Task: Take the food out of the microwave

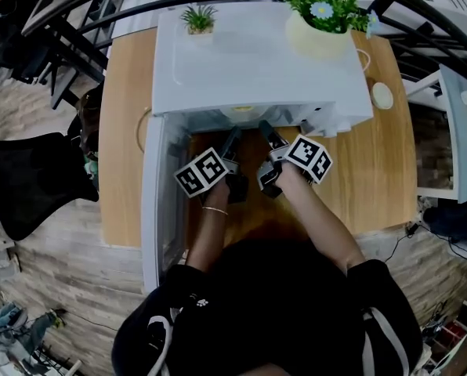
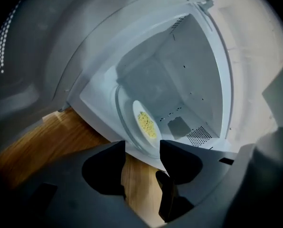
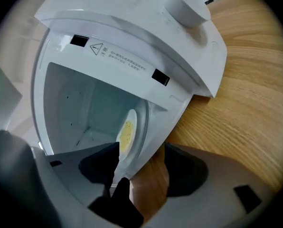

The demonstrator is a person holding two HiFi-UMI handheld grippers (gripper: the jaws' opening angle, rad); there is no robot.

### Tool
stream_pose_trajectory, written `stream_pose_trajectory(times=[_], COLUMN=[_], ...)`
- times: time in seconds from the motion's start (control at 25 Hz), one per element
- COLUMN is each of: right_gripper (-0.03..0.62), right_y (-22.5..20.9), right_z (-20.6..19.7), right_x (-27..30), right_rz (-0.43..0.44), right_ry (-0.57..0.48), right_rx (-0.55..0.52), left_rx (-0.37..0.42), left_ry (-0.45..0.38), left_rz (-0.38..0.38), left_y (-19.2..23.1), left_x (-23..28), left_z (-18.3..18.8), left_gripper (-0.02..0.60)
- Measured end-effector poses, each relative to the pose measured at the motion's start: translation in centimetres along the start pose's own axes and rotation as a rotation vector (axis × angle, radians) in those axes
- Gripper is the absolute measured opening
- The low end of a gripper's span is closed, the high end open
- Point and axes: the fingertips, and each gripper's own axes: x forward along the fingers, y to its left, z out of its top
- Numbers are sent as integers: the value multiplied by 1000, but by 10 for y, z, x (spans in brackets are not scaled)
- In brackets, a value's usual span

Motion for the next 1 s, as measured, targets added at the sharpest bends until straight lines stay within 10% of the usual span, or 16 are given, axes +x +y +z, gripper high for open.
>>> stream_pose_trajectory(times=[0.2,1.0], right_gripper=[294,252], right_y=[-8,-11], right_z=[-2,-5], right_x=[19,31], right_rz=[-23,-51], right_ry=[-21,-9], right_rx=[149,165], left_rx=[-18,-54], left_ry=[2,20], left_rz=[5,-7], left_y=[6,4], left_x=[1,0], left_z=[1,-6], left_gripper=[206,206])
